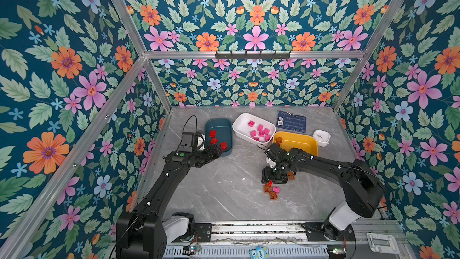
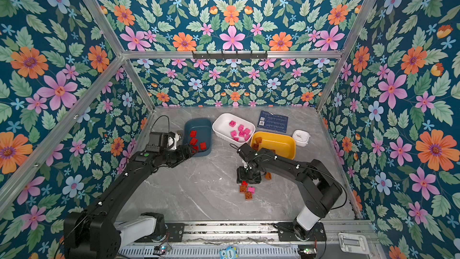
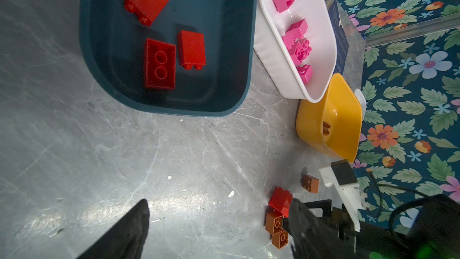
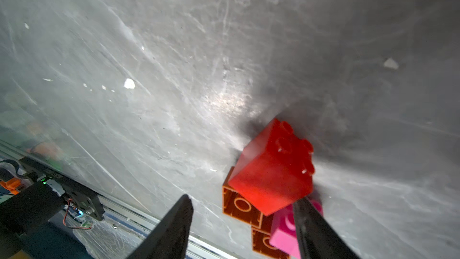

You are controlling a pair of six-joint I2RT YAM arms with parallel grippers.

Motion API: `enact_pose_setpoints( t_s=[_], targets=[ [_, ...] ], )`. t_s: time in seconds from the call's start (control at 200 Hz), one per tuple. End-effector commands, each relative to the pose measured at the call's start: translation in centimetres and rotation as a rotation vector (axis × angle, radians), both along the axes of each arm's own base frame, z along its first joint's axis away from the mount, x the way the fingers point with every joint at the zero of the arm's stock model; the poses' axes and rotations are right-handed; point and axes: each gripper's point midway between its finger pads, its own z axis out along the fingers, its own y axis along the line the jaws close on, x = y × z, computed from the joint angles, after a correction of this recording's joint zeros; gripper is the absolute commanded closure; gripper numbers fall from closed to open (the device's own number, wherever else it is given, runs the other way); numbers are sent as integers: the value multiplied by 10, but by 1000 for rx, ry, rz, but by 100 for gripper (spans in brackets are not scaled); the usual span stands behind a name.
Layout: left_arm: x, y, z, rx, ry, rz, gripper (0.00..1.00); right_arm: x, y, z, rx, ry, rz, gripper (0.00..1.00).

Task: Sort the legos into containers by color
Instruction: Pick up the lego from the center of the table.

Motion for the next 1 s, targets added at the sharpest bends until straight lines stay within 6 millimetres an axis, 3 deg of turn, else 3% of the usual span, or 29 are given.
enact_pose_setpoints(
  t_s=[0.0, 0.315, 0.595, 0.995],
  targets=[
    [-1, 2, -1, 20, -5, -7, 12, 10, 8, -3, -1, -18, 23, 35],
    [-6, 6, -5, 37, 4, -5, 12, 15, 6, -10, -153, -49, 146, 39],
    [-6, 5, -6, 40, 8, -10, 12, 16, -2, -21, -287, -64, 223, 53],
    [-6, 6, -5, 52, 8, -16, 12, 24, -14, -16, -376, -100, 274, 70]
  ],
)
